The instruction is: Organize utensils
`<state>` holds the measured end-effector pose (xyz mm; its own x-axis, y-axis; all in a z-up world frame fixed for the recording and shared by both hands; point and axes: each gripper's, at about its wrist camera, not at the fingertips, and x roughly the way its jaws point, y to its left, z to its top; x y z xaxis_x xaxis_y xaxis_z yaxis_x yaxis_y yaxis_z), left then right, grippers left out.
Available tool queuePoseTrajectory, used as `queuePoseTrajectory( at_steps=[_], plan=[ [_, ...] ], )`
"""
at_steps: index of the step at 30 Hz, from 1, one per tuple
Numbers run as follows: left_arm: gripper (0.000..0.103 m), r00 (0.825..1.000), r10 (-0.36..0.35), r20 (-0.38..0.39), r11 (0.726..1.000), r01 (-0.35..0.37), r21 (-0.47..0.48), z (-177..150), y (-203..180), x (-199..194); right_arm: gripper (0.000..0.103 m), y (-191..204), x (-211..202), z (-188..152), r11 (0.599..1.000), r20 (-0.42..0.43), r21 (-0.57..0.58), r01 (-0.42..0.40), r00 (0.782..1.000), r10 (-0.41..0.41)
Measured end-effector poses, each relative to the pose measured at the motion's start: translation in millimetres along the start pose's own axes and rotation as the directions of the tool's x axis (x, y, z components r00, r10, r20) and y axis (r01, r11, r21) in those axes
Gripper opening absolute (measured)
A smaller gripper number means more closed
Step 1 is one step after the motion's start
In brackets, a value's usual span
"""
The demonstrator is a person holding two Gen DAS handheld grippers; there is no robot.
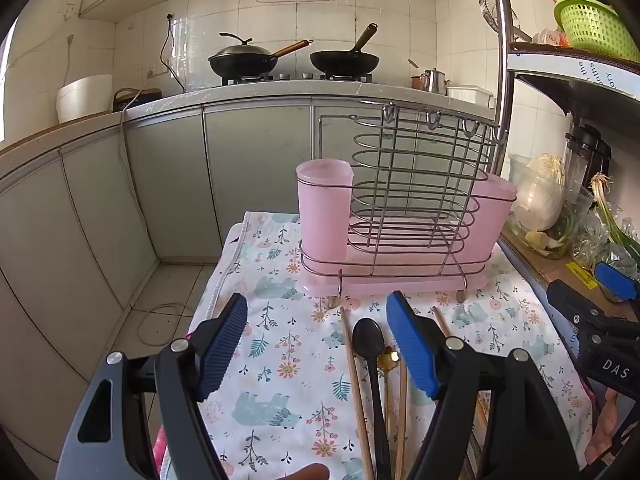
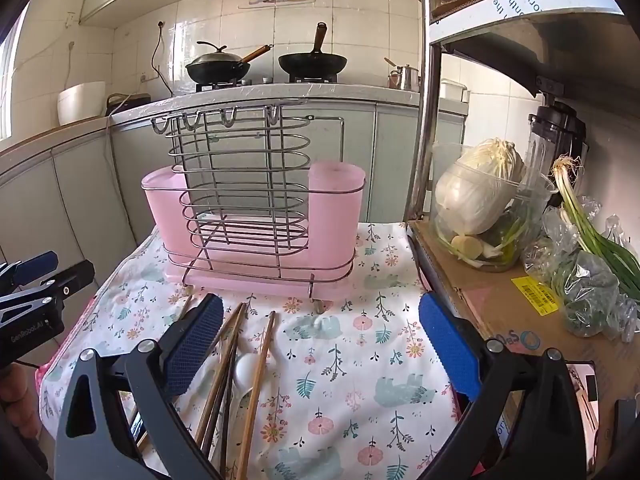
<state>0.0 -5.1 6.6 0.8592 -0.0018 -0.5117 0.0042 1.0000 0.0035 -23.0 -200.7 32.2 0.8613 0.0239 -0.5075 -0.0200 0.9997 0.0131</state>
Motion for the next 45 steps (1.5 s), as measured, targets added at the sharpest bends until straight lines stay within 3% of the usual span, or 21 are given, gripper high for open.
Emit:
queuePoseTrajectory(
  at_steps=[24,45],
  plan=[
    [0.071,1.0,-0.009,0.013,1.0,0.009,-0.002,-1,4,-2,0.099,1,0,3,1.0,0.0,-0.002,-0.002,1.0,0.002],
    [0.071,0.999,-0.02,0.044,1.0,0.021,-0.014,1,4,-10,0.099,1,-11,6,1.0,0.058,-0.002,0.002,0.998,-0.002]
  ],
)
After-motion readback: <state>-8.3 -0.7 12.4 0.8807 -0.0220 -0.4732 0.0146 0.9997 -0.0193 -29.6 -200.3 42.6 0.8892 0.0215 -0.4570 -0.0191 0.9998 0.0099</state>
